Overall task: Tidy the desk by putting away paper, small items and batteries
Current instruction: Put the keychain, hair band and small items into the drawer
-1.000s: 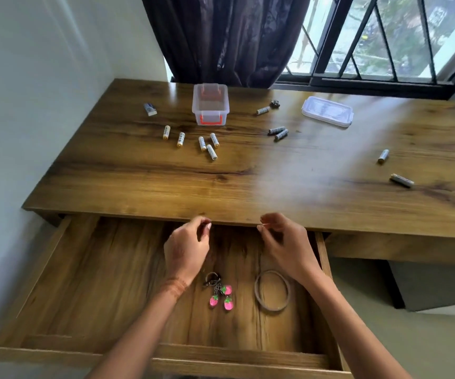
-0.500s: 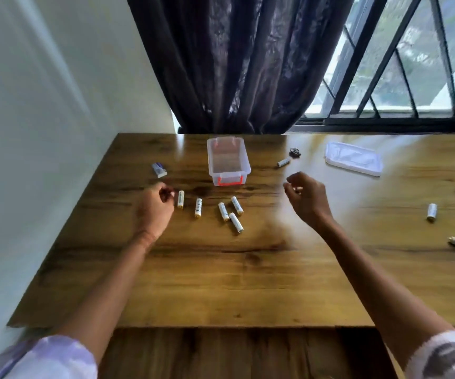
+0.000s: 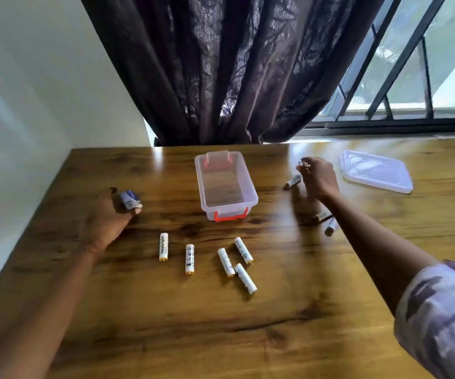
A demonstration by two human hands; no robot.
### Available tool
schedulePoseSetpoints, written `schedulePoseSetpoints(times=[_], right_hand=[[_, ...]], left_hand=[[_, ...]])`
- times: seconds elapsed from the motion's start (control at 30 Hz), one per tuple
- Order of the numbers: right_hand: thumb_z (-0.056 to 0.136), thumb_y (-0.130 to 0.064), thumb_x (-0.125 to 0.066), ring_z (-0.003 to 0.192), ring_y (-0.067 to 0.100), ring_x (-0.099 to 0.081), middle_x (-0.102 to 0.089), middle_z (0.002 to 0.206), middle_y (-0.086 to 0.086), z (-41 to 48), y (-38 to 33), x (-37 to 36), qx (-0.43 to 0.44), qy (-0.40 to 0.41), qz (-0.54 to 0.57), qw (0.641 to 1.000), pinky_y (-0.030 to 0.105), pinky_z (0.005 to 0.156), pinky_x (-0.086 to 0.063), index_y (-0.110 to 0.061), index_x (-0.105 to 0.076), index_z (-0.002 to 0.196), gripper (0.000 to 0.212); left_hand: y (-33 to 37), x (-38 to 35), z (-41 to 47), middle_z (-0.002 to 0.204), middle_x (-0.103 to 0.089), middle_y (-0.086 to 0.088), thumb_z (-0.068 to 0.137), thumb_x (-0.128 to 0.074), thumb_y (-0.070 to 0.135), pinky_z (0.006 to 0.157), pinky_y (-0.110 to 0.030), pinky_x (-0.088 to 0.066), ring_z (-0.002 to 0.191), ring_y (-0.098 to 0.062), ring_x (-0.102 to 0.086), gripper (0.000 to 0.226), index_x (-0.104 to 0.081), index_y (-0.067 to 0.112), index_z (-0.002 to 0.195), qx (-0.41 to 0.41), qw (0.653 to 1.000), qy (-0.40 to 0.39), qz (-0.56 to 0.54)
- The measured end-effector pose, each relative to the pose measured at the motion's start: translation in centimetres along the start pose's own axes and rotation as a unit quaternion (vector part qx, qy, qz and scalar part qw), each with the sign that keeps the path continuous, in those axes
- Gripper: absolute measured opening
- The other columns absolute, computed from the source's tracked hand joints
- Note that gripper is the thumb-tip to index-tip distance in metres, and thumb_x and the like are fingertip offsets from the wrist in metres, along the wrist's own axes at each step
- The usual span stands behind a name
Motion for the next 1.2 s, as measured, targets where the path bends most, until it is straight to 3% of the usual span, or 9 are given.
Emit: schedulePoseSetpoints(times=[0.17, 0.27, 0.33, 0.43, 0.53, 0.67, 0.8, 0.93, 1.2], right_hand=[[0.089, -0.002, -0.052, 0.106, 0.030, -0.060, -0.061, 0.120, 0.021, 2.0, 0.6, -1.5, -0.027, -0.021, 0.003, 0.999, 0.034, 0.088, -0.045, -0.001, -0.057, 0.122, 0.033], [0.081, 0.003, -0.055, 0.085, 0.031, -0.065, -0.069, 0.095, 0.021, 2.7, 0.9, -1.8, -0.036, -0.031, -0.023, 0.999, 0.028, 0.066, -0.042, -0.003, -0.071, 0.095, 0.022], [0.076, 0.004, -0.060, 0.080, 0.029, -0.066, -0.070, 0.084, 0.020, 2.9, 1.0, -1.7, -0.040, -0.032, -0.027, 0.998, 0.027, 0.061, -0.039, -0.003, -0.072, 0.081, 0.015], [0.078, 0.003, -0.062, 0.083, 0.027, -0.065, -0.069, 0.088, 0.023, 2.6, 0.9, -1.1, -0.045, -0.008, -0.015, 0.999, 0.028, 0.063, -0.039, 0.002, -0.070, 0.086, 0.011], [0.085, 0.002, -0.060, 0.096, 0.029, -0.064, -0.067, 0.105, 0.022, 1.2, 0.1, -0.3, -0.019, 0.020, -0.005, 1.000, 0.027, 0.078, -0.045, 0.003, -0.066, 0.107, 0.023], [0.087, -0.004, -0.059, 0.102, 0.028, -0.063, -0.067, 0.109, 0.020, -1.8, -1.0, 1.2, 0.002, 0.049, 0.054, 0.997, 0.027, 0.084, -0.044, 0.001, -0.065, 0.109, 0.024], [0.086, -0.003, -0.061, 0.094, 0.029, -0.065, -0.069, 0.103, 0.020, -6.2, -2.3, 3.7, 0.029, 0.089, 0.132, 0.987, 0.035, 0.086, -0.050, 0.002, -0.068, 0.103, 0.020], [0.082, -0.001, -0.064, 0.076, 0.022, -0.064, -0.071, 0.088, 0.014, -11.7, -3.4, 6.4, 0.066, 0.114, 0.188, 0.973, 0.034, 0.071, -0.050, 0.000, -0.071, 0.088, 0.009], [0.077, 0.000, -0.069, 0.075, 0.025, -0.064, -0.071, 0.082, 0.011, -24.3, -3.7, 10.8, 0.107, 0.102, 0.200, 0.969, 0.039, 0.074, -0.053, -0.003, -0.072, 0.083, 0.007]], left_hand=[[0.3, 0.2, -0.1, 0.109, -0.065, -0.018, 0.078, -0.072, 0.020, 0.079, -0.032, -0.040, 0.099, -0.034, -0.059, 0.042, -0.061, 0.006, 0.115, -0.035, 0.999, 0.028, -0.011], [0.6, 0.1, 0.1, 0.123, -0.059, -0.019, 0.078, -0.071, 0.019, 0.092, -0.039, -0.043, 0.111, -0.033, -0.055, 0.058, -0.049, 0.007, 0.130, -0.046, 0.999, 0.011, 0.003], [1.3, 0.0, 0.3, 0.134, -0.050, -0.018, 0.079, -0.070, 0.017, 0.101, -0.042, -0.040, 0.121, -0.033, -0.049, 0.068, -0.037, 0.010, 0.138, -0.056, 0.998, -0.018, 0.017], [2.2, -0.4, 0.9, 0.132, -0.051, -0.019, 0.079, -0.070, 0.016, 0.100, -0.037, -0.037, 0.120, -0.033, -0.048, 0.064, -0.041, 0.007, 0.135, -0.061, 0.996, -0.046, 0.043], [2.6, -0.5, 1.0, 0.126, -0.055, -0.018, 0.077, -0.072, 0.018, 0.097, -0.037, -0.039, 0.115, -0.031, -0.051, 0.060, -0.047, 0.005, 0.130, -0.060, 0.995, -0.054, 0.053], [3.0, -0.3, -0.5, 0.127, -0.053, -0.018, 0.074, -0.075, 0.016, 0.101, -0.039, -0.040, 0.116, -0.031, -0.051, 0.064, -0.046, 0.005, 0.131, -0.068, 0.997, -0.032, 0.025], [3.4, 0.3, -3.8, 0.118, -0.059, -0.017, 0.071, -0.077, 0.017, 0.097, -0.045, -0.044, 0.110, -0.031, -0.056, 0.063, -0.050, 0.008, 0.127, -0.084, 0.996, 0.004, -0.013], [4.4, 1.3, -9.5, 0.114, -0.062, -0.018, 0.070, -0.078, 0.011, 0.094, -0.039, -0.045, 0.105, -0.032, -0.058, 0.059, -0.053, 0.005, 0.124, -0.084, 0.995, 0.037, -0.043], [5.4, 2.7, -26.4, 0.122, -0.059, -0.021, 0.067, -0.078, 0.007, 0.094, -0.033, -0.040, 0.111, -0.032, -0.055, 0.063, -0.053, -0.001, 0.124, -0.112, 0.993, 0.039, -0.010]])
Point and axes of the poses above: each hand's wrist, its own z-axis towards the middle knuckle, its own x-axis out of the back of the hand, y = z × x, the point moved 6 cm from there along z, towards the middle knuckle
